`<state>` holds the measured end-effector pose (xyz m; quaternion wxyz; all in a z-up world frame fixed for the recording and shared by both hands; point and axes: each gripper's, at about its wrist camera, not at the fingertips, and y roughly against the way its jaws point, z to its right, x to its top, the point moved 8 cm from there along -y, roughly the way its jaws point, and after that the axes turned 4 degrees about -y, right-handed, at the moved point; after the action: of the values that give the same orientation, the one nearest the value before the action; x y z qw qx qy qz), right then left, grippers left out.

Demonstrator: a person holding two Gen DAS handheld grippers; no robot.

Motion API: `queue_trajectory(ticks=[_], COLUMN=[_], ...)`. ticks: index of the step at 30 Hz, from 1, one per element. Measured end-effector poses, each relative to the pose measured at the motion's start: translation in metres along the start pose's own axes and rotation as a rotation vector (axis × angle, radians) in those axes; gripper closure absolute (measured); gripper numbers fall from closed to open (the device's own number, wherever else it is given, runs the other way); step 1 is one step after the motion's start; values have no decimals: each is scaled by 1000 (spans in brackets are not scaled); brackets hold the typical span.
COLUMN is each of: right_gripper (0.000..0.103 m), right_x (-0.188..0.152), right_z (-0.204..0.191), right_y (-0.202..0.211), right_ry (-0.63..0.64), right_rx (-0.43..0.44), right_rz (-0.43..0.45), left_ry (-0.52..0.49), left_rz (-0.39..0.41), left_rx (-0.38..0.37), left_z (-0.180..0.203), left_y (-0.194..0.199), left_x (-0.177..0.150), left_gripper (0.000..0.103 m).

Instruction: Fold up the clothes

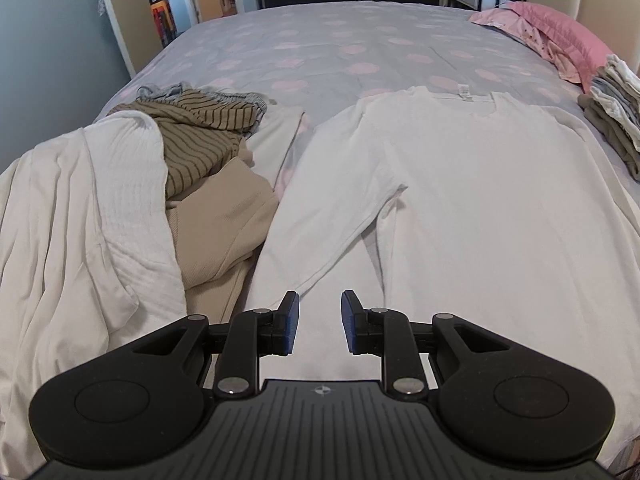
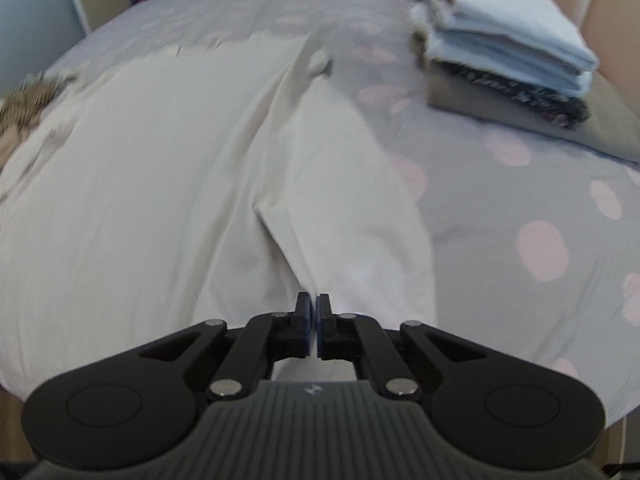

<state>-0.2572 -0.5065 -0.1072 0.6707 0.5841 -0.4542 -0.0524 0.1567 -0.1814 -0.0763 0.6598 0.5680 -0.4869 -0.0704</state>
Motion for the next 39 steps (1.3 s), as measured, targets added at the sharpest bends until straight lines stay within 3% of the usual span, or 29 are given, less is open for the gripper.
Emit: queue_trajectory(ticks=[7,11,20,24,28,31,32,35,38,39], right_gripper=[100,100,100,100,100,88,79,75,53,52], right_x=[62,85,65,54,52,51,49,36,14,7], right_z=[49,91,222,256,266,271,274,288,296,299], right_y=[58,75,22,-4,-15,-10,-4,14,18,19], right_ry=[-188,-274,-531,-585,-596,-605,-616,-688,-764,-788], right_rx=[-10,-53,-247,-307,-333,-350,-361,-359,-341,-339], right_rz=[169,210,128,119,129,165,179,224,224,218], left_ry=[30,44,24,15,18,13,12,7,2,2], left_rz=[-20,-36,-75,-87,-89,-94,-96,-91,-81,-78], left_rx=[-8,-7,25,40,43,41,39,27,19,19], left_z=[-6,-8,-6,-3,-2,0,0,3,6,6], left_y=[-11,-18,-36,-42,-43,-45,-45,-45,-43,-43], left_x=[3,4,7,9,10,9,8,9,11,12], left_gripper=[82,82,82,82,82,82,82,82,82,82])
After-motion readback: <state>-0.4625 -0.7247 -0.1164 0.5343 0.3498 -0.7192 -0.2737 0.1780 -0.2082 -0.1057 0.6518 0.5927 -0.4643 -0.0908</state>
